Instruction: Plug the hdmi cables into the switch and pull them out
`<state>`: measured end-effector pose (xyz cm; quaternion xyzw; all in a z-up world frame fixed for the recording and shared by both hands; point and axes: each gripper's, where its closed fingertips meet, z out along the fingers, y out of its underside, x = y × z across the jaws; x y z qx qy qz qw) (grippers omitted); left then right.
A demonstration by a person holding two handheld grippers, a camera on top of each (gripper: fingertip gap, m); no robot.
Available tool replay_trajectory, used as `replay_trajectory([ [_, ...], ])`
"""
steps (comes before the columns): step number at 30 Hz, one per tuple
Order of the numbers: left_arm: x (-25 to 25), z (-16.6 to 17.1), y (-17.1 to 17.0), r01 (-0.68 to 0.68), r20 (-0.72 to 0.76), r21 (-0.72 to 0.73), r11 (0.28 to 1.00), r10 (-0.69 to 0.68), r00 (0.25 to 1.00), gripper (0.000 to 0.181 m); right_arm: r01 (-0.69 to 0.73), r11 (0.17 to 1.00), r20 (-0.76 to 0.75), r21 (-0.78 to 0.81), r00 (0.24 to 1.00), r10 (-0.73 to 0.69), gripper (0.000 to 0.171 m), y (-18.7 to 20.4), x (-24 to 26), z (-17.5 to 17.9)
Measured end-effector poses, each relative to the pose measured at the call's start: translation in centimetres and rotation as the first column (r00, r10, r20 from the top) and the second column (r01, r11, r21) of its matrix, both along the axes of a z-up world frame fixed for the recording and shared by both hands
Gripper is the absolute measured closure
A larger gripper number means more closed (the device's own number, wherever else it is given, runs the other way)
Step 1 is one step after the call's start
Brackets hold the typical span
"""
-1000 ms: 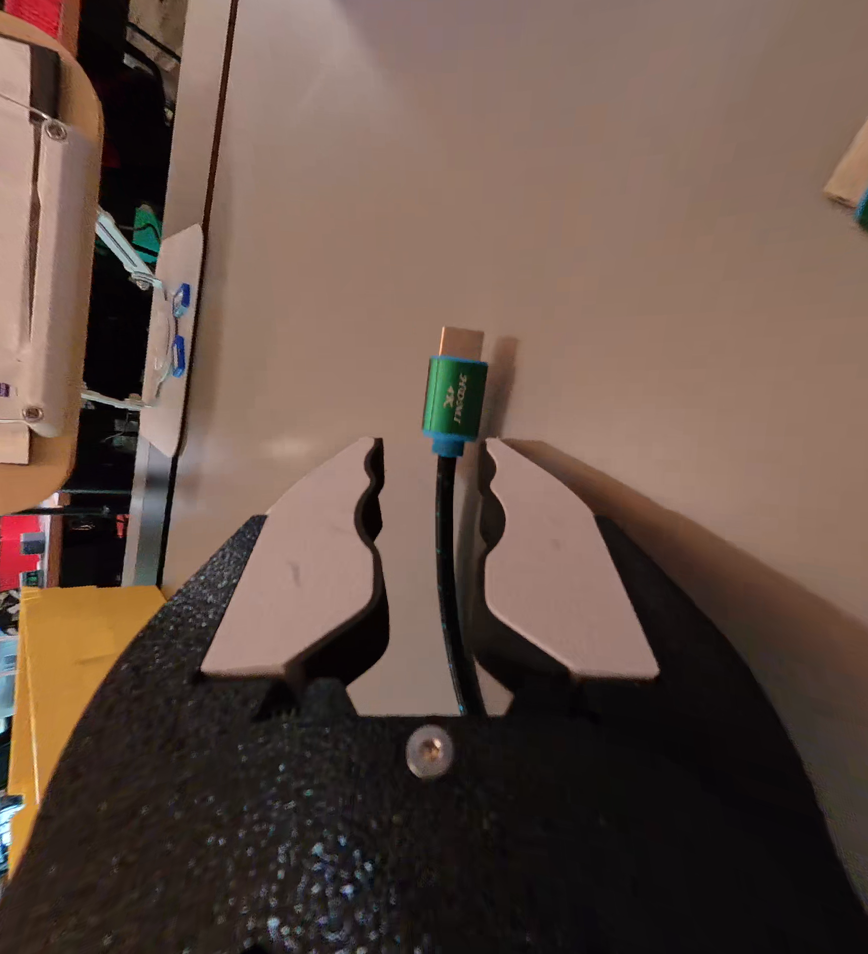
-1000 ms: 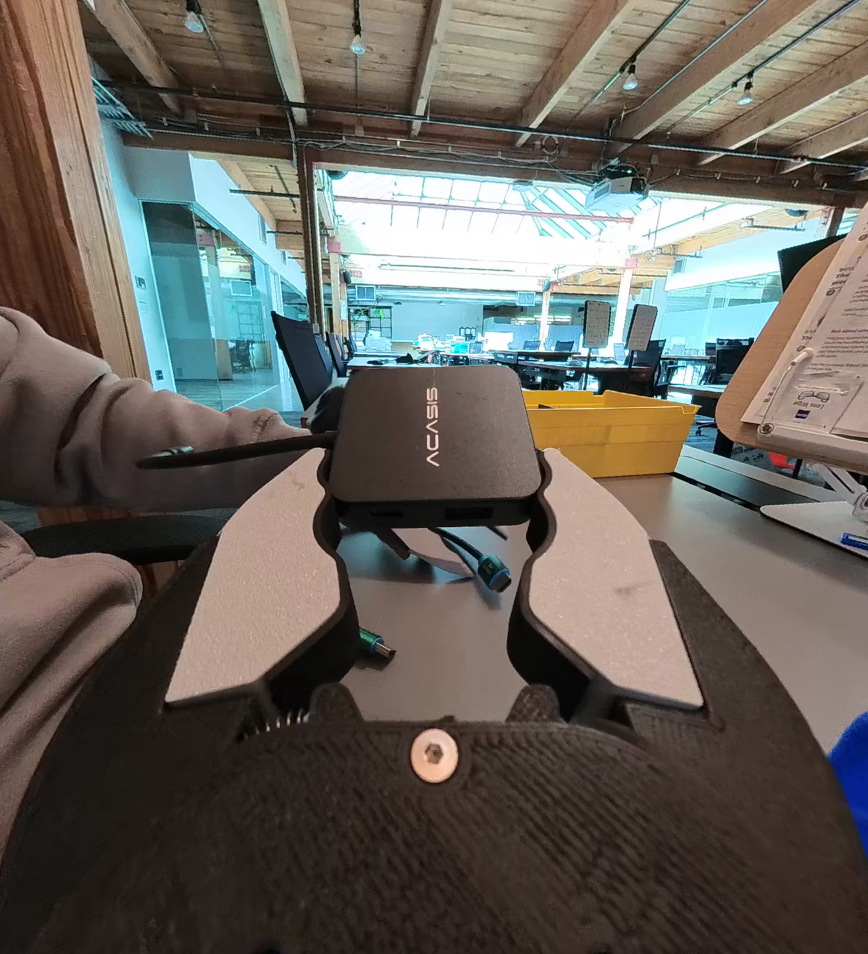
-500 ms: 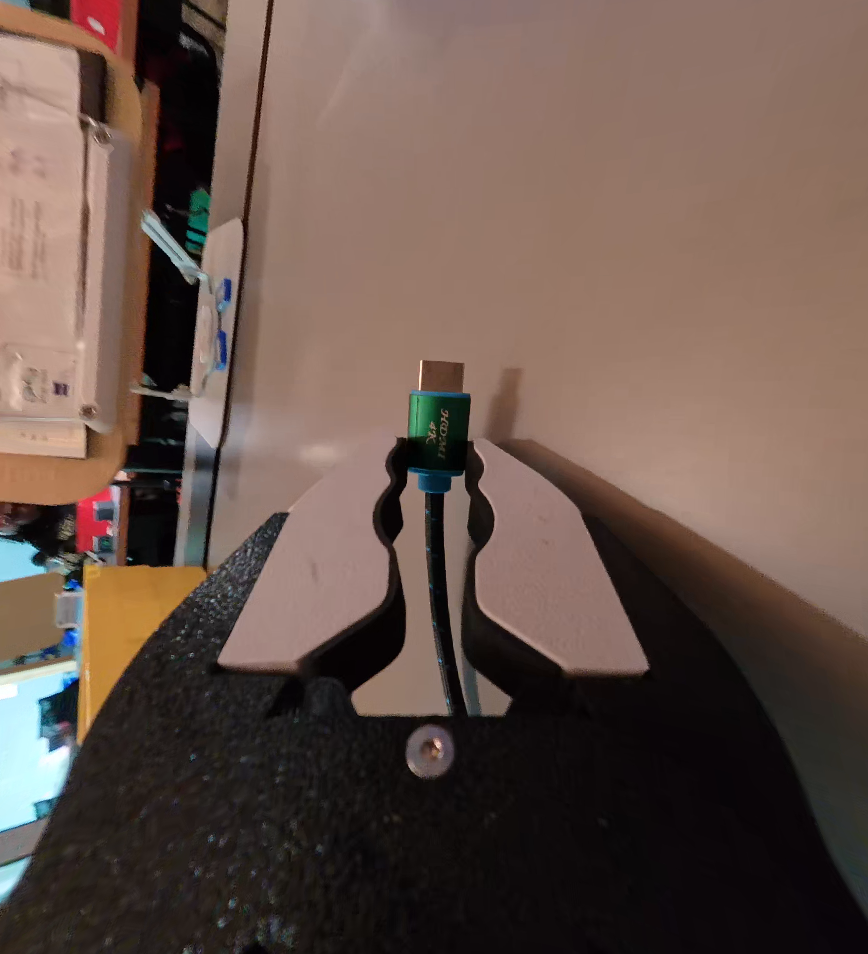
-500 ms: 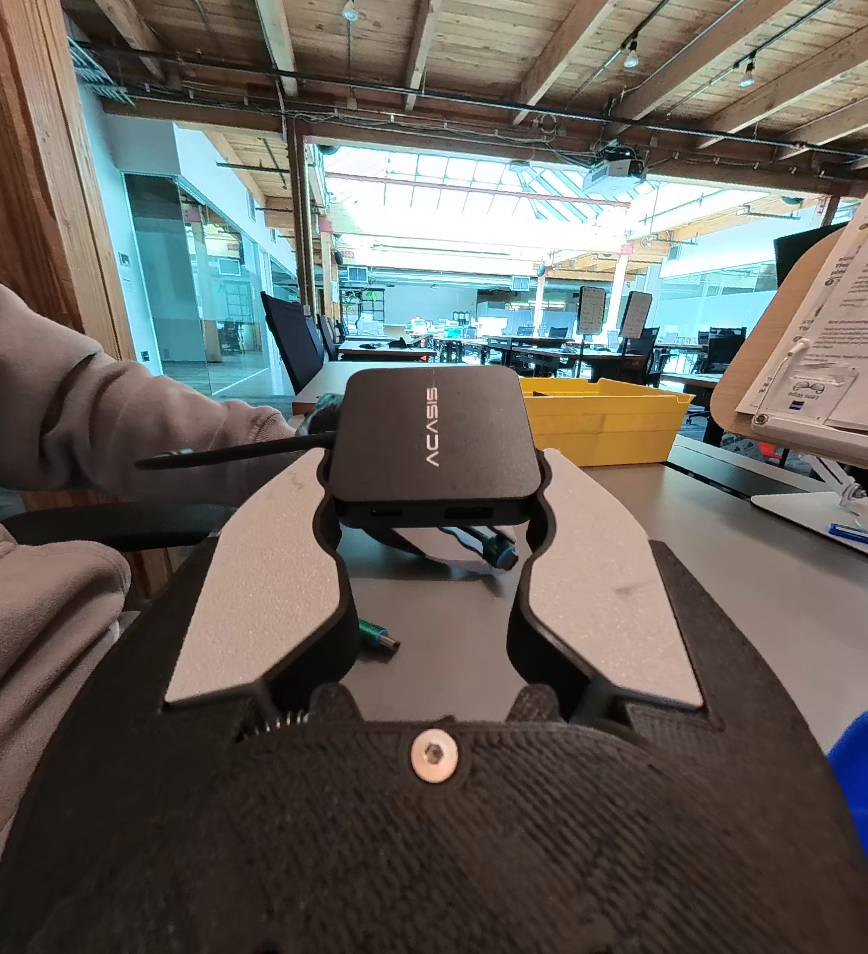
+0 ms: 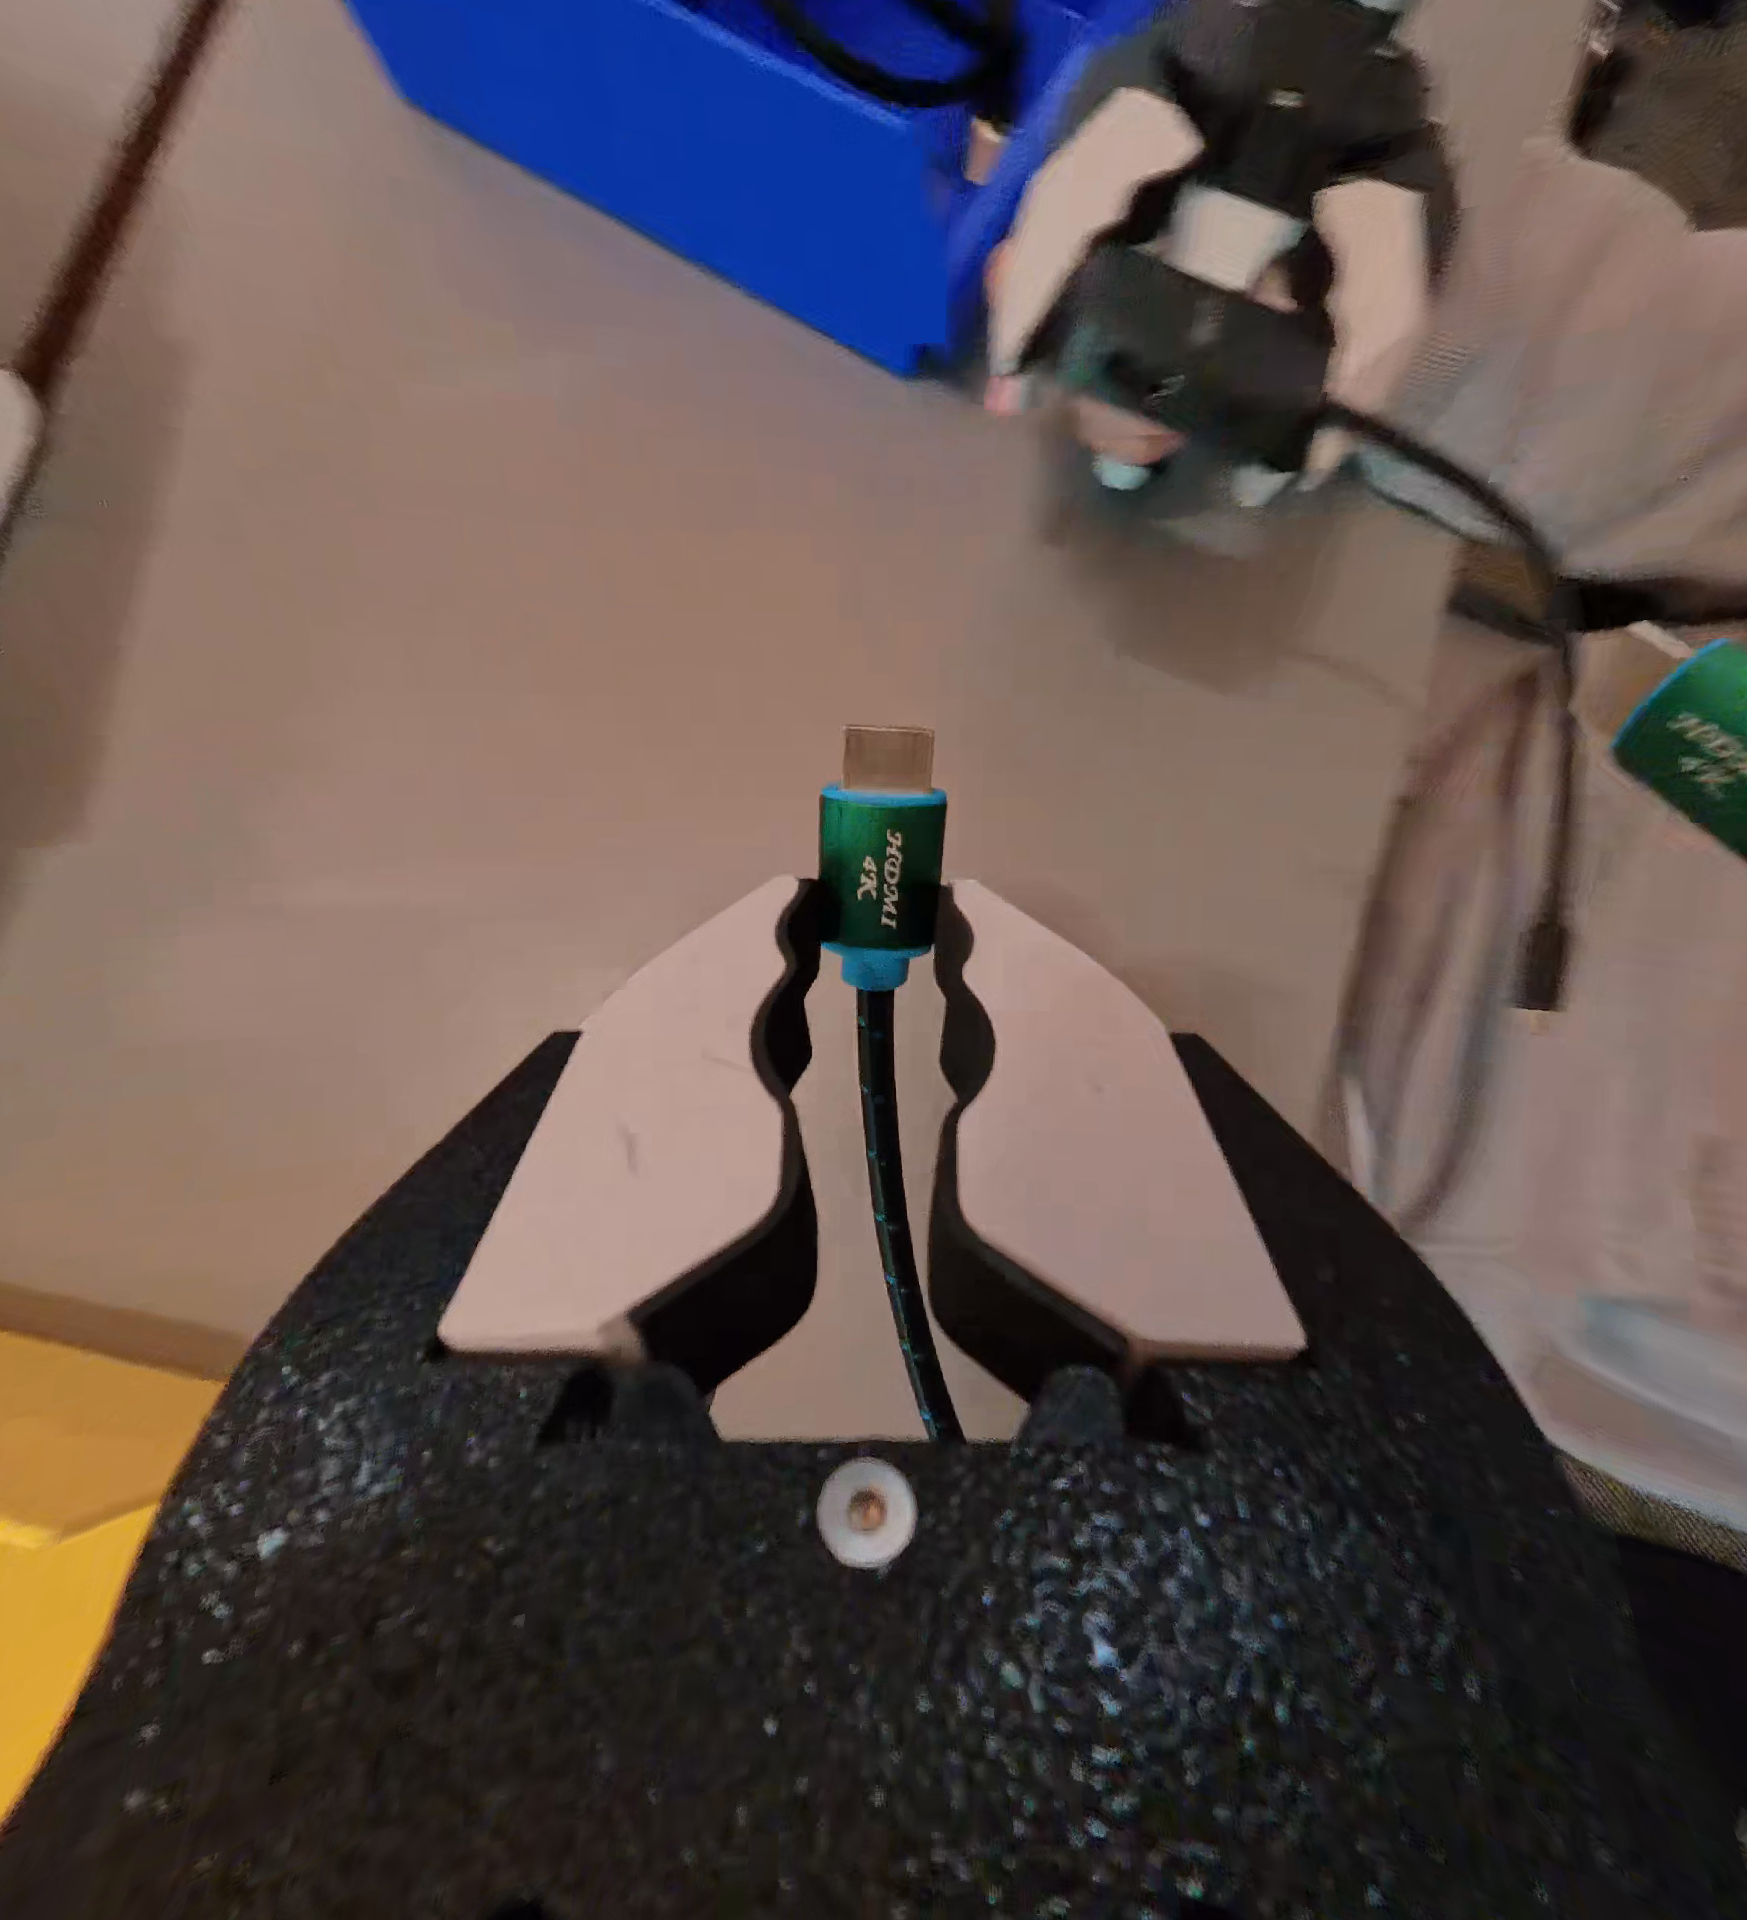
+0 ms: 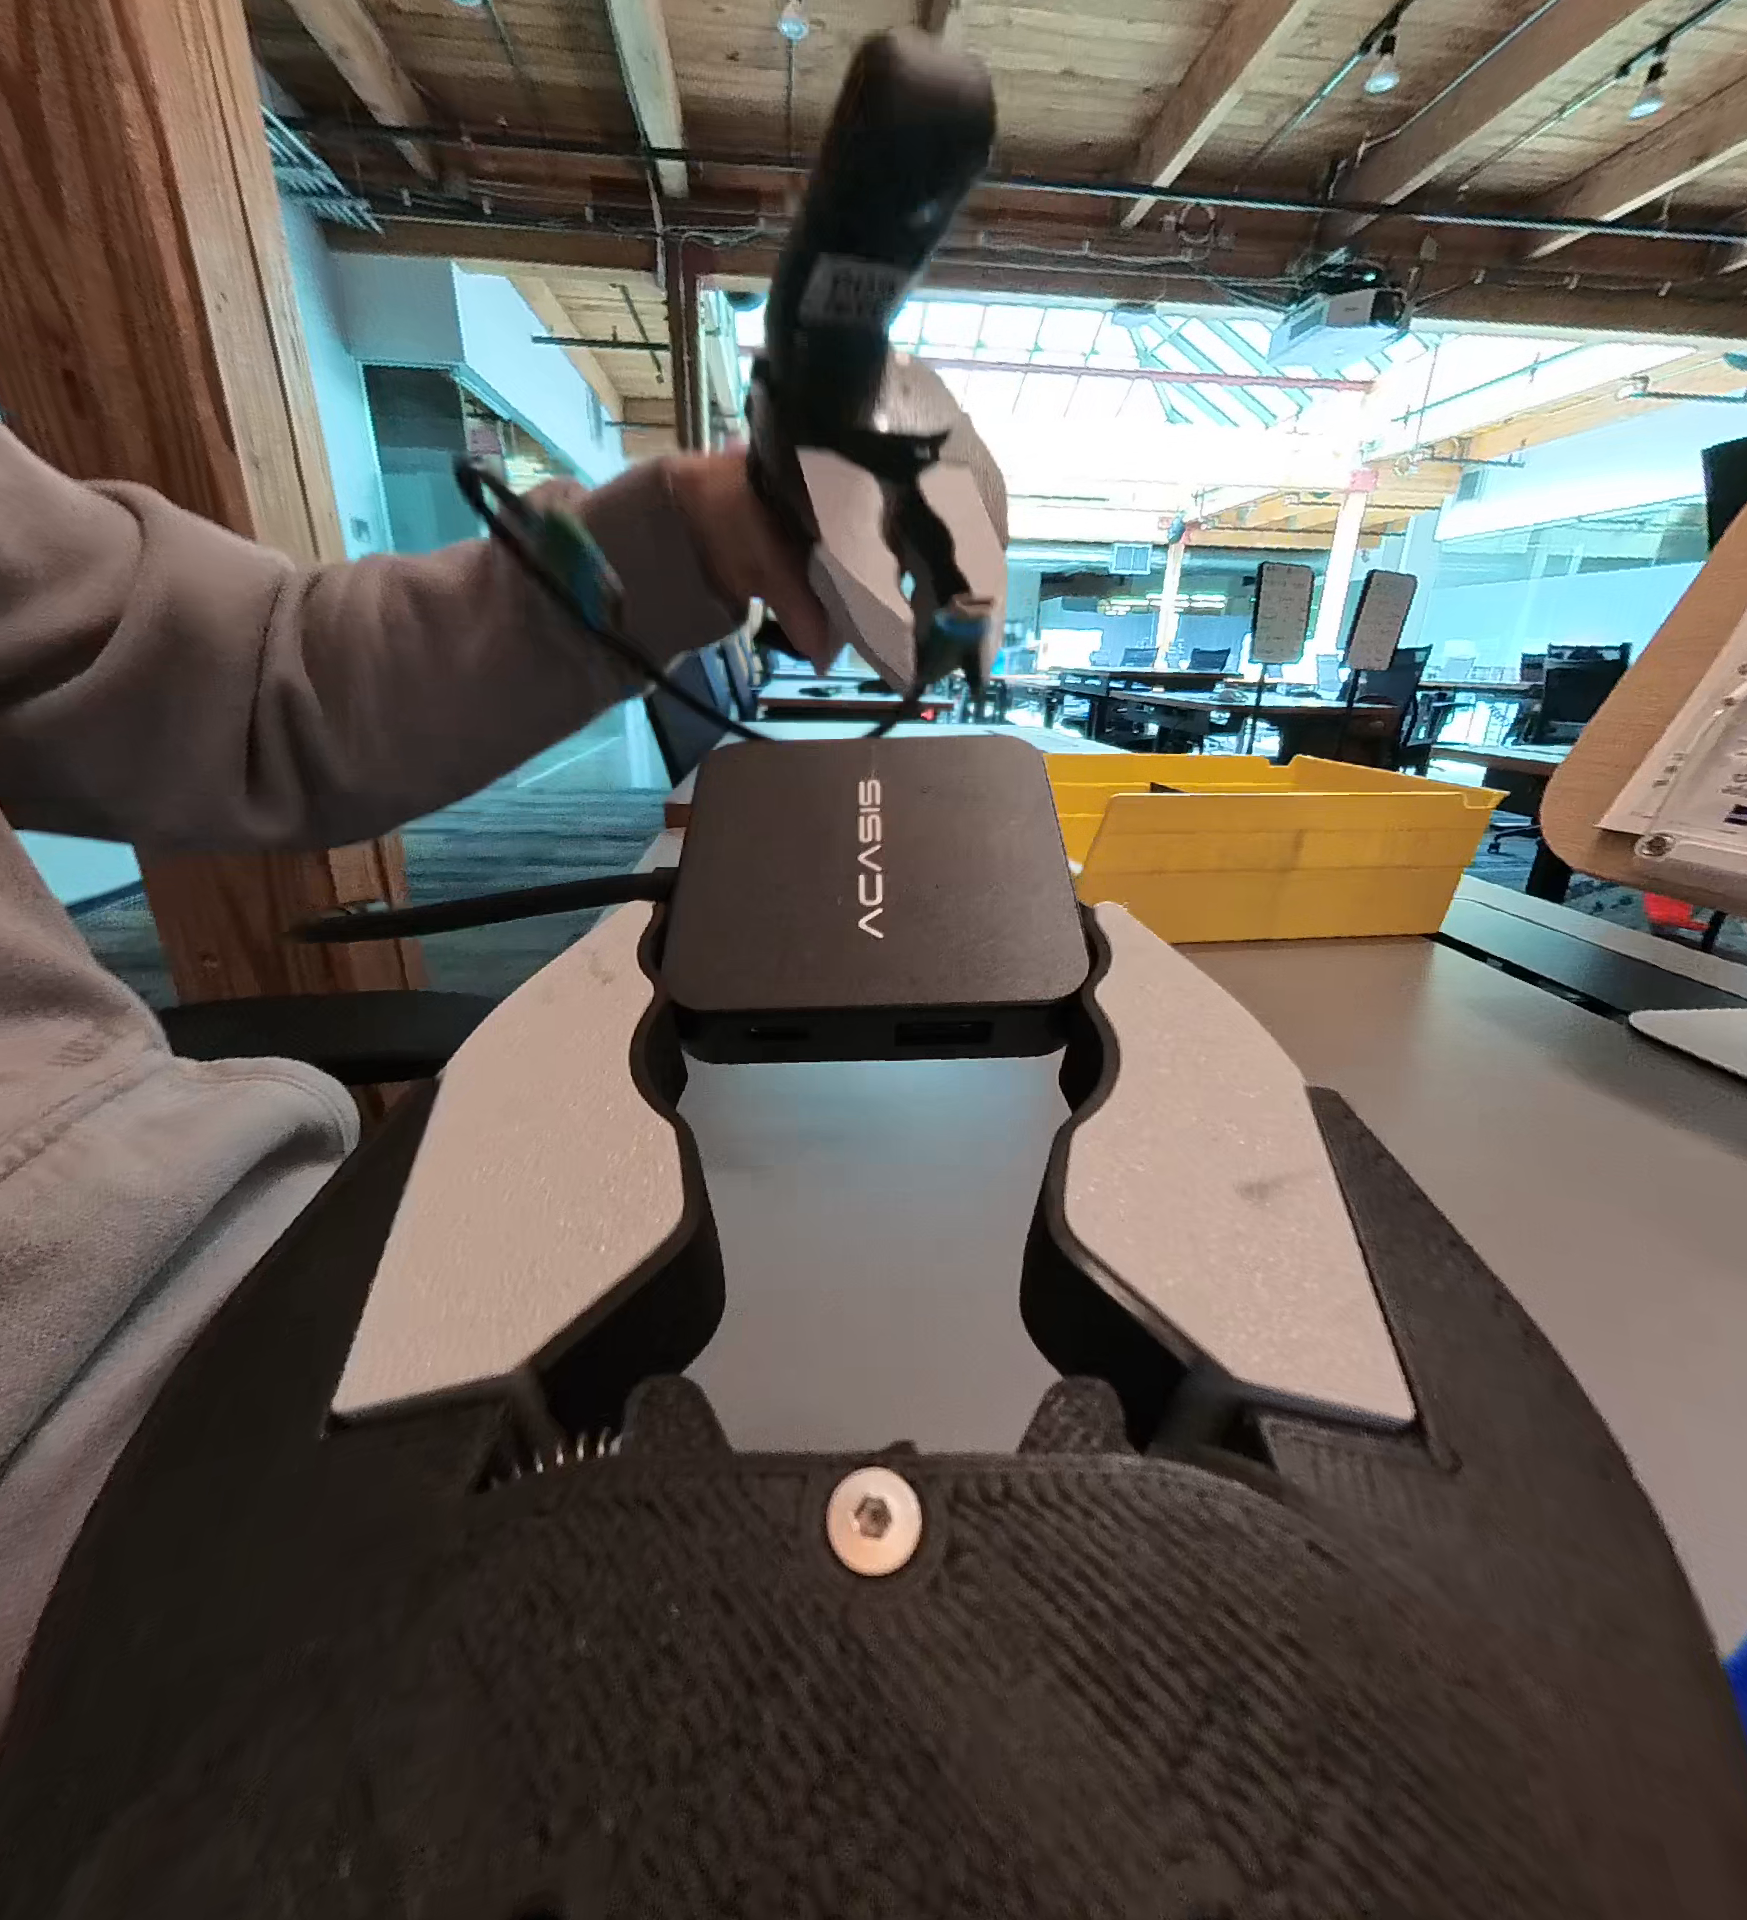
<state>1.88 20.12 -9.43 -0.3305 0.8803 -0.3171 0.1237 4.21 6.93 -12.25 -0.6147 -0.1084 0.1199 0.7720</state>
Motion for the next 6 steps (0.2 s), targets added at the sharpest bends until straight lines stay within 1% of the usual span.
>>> replay_trajectory([
  [1,-0.8,0.1,-1.2,0.027,-0.047,0.018,0.999,-0.026,0.999,0.16,-0.011,1.0,0.004,-0.006,1.0,0.011,0.099,0.1,-0.2,-0.1],
  [3,-2.1,-0.6,-3.2,0.078,-0.143,0.118,0.99,-0.061,0.988,0.16,-0.039,0.999,0.009,-0.013,0.999,0.039,0.099,0.1,-0.7,-0.2],
  [6,-3.6,-2.2,-5.7,0.184,-0.27,0.27,0.945,-0.109,0.957,0.16,-0.09,0.996,0.007,-0.01,0.996,0.09,0.099,0.1,-1.5,-0.2],
])
